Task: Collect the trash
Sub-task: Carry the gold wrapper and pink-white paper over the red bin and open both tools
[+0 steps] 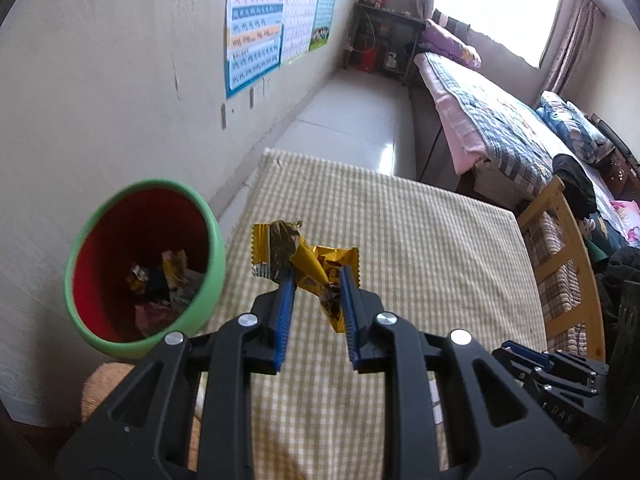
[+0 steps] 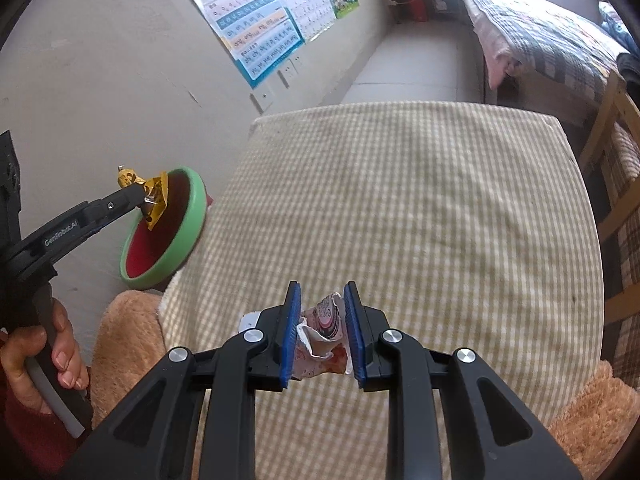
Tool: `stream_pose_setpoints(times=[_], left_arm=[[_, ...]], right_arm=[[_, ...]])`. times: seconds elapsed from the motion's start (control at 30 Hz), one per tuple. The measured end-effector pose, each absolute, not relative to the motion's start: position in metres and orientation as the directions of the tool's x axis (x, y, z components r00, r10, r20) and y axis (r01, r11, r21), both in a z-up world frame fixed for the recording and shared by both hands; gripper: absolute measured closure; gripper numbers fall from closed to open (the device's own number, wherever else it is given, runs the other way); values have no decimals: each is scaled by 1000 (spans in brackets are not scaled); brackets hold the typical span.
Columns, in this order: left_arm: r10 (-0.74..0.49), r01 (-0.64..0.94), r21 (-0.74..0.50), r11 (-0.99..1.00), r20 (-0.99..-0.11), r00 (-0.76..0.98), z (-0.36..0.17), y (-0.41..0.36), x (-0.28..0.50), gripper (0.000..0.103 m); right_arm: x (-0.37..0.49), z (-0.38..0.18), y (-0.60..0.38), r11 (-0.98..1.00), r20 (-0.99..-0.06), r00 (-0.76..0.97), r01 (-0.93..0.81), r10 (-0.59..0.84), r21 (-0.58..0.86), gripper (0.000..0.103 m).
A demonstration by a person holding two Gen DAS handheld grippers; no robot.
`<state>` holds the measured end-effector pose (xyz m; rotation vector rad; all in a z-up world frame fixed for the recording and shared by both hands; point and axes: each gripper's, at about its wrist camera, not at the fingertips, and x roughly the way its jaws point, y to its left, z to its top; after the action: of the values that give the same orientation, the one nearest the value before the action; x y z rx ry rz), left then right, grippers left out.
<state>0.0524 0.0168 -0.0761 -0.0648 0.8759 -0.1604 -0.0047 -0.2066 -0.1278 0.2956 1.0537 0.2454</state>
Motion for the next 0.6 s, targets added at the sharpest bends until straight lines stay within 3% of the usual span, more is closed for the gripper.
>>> stream_pose_setpoints(times=[0.6], left_arm=[[-75, -5, -107, 994, -734, 675, -71, 84, 54, 81]], right_arm=[[47, -96, -135, 931, -793, 489, -172, 364, 321, 81]])
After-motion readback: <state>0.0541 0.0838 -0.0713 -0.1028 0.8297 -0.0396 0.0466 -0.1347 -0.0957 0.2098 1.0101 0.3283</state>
